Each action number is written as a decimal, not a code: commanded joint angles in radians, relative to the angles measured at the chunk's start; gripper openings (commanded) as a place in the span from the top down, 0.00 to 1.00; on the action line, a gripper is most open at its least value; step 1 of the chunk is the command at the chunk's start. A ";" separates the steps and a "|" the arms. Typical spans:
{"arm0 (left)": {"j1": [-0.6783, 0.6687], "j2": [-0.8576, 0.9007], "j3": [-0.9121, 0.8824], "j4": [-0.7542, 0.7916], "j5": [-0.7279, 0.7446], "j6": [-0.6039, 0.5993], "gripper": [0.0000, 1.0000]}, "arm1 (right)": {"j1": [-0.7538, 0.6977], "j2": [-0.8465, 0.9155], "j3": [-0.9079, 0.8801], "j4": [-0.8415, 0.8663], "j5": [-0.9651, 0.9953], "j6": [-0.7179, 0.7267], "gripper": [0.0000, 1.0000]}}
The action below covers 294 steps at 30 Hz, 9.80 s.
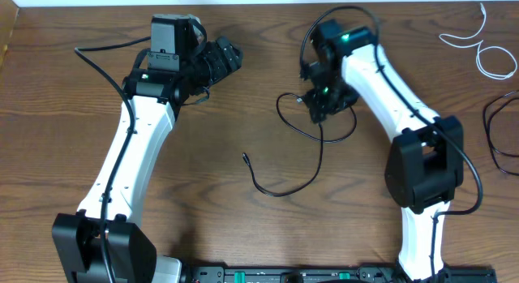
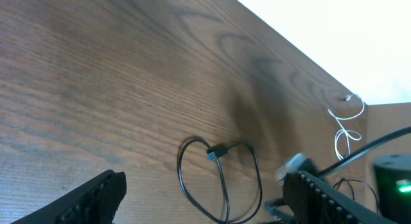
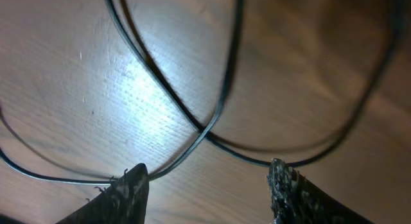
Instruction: Untangle cables
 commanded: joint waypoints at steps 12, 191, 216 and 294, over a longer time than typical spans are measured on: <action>0.002 0.005 0.012 -0.097 -0.050 -0.001 0.17 | 0.101 0.002 -0.209 0.097 0.114 0.116 0.47; 0.002 0.056 0.011 -0.108 -0.202 -0.001 0.02 | -0.389 -1.956 -1.701 1.350 -0.024 -0.031 0.01; 0.002 0.056 0.011 -0.108 -0.202 -0.001 0.02 | -0.357 -2.102 -1.868 1.249 -0.024 0.070 0.01; 0.216 -1.584 -1.396 0.566 -0.300 0.654 0.02 | -0.357 -2.102 -1.868 1.249 -0.024 0.070 0.01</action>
